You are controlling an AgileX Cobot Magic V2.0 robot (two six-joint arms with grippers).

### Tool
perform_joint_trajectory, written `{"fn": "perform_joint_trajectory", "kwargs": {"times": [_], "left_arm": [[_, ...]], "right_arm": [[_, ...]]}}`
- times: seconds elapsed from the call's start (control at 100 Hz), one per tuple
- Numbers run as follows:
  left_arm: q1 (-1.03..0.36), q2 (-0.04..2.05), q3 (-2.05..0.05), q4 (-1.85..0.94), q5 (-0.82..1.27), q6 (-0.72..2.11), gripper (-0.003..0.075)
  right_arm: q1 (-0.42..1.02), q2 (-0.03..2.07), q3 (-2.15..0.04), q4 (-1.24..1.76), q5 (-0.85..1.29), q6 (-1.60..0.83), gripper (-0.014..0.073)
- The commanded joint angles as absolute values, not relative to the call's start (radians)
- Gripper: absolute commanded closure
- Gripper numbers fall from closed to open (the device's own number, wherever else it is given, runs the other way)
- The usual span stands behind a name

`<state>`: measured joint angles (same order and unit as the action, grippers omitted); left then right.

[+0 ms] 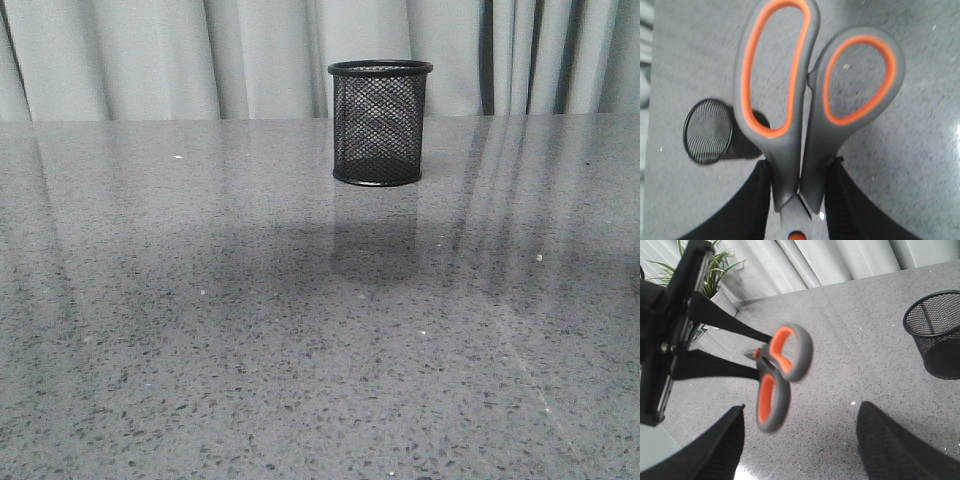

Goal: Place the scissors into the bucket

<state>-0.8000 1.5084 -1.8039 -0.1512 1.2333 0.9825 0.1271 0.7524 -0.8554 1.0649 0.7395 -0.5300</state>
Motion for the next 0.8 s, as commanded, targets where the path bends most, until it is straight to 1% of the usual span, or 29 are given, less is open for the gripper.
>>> {"fn": "perform_joint_trajectory", "kwargs": {"times": [0.0, 0.42, 0.49, 0.56, 0.65, 0.68, 0.72, 0.75, 0.79], "left_arm": [[-0.842, 1.484, -1.851, -0.165, 1.137, 0.960, 0.0729], [-0.961, 1.525, -1.886, -0.167, 1.078, 0.958, 0.0729], [-0.971, 1.525, -1.886, -0.167, 1.070, 0.958, 0.0729], [-0.971, 1.525, -1.886, -0.176, 1.066, 0.958, 0.0728], [-0.971, 1.525, -1.886, -0.185, 1.066, 0.958, 0.0709], [-0.971, 1.525, -1.886, -0.187, 1.066, 0.958, 0.0686], [-0.971, 1.525, -1.886, -0.187, 1.066, 0.956, 0.0652], [-0.971, 1.525, -1.886, -0.187, 1.066, 0.956, 0.0609], [-0.971, 1.524, -1.886, -0.187, 1.066, 0.955, 0.0556]], "right_arm": [[0.127, 0.755, -0.891, 1.118, 0.710, -0.542, 0.0160], [0.127, 0.755, -0.891, 1.122, 0.687, -0.542, 0.0160], [0.127, 0.755, -0.891, 1.122, 0.685, -0.542, 0.0183], [0.127, 0.755, -0.891, 1.122, 0.682, -0.542, 0.0264], [0.127, 0.755, -0.891, 1.122, 0.682, -0.542, 0.0423], [0.127, 0.755, -0.891, 1.122, 0.682, -0.542, 0.0488], [0.127, 0.755, -0.891, 1.122, 0.682, -0.542, 0.0550], [0.127, 0.755, -0.891, 1.122, 0.682, -0.542, 0.0607], [0.127, 0.755, -0.891, 1.120, 0.682, -0.544, 0.0658]]}}
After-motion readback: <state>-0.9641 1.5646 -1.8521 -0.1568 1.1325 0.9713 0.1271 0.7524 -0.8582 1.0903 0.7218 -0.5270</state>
